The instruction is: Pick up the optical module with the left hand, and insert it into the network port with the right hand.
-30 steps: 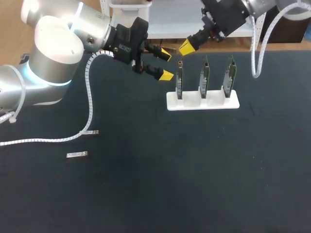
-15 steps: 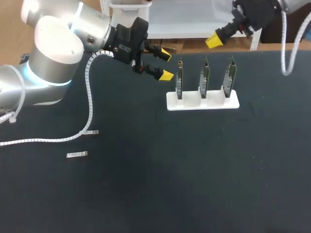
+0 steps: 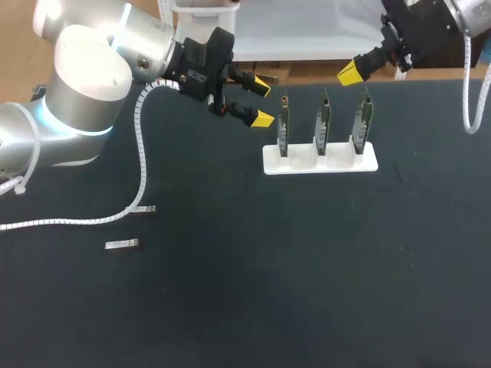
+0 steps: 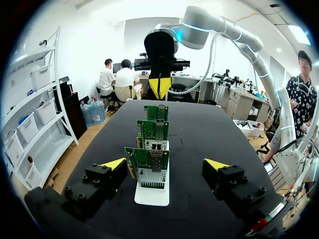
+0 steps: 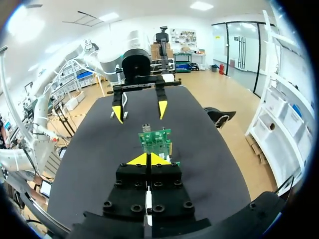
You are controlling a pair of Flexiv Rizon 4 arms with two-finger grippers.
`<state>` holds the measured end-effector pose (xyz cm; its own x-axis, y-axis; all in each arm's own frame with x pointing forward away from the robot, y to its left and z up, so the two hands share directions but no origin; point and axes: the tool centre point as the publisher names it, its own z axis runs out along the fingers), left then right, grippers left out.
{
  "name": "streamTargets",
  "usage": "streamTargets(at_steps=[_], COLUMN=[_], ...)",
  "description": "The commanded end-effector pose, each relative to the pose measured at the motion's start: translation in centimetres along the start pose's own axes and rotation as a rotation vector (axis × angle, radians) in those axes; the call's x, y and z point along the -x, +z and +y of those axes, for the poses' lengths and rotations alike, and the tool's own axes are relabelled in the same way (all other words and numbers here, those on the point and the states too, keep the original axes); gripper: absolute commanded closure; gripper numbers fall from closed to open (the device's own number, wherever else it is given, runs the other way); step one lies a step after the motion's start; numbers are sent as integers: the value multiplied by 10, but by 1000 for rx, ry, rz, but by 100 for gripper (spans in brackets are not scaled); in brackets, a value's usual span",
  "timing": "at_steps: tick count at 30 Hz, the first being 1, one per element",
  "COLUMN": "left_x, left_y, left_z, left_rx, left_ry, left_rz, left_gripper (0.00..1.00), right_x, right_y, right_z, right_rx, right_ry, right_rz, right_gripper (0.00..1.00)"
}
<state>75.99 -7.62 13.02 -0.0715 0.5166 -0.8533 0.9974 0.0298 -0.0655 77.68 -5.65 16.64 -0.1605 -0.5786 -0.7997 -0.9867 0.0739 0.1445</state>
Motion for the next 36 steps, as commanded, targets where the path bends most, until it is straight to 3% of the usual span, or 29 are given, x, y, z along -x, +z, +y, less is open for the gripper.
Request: streamTargets(at_steps=[1, 14, 36], left_x=[1, 1, 1], left_y=[0, 0, 0], left_z=[1, 1, 1], left_rx=[-2, -2, -2], left_ry=[-2, -2, -2], left_rz=[5, 5, 5], left_gripper=[0, 0, 0], right_x=[-6, -12, -20], right_y=[4, 6, 5], right_z=[1, -3, 3], right_rx=[-18, 56, 53], right_ry=[7, 0, 18], right_rz=[-11, 6, 12], right_gripper=[100, 100, 100])
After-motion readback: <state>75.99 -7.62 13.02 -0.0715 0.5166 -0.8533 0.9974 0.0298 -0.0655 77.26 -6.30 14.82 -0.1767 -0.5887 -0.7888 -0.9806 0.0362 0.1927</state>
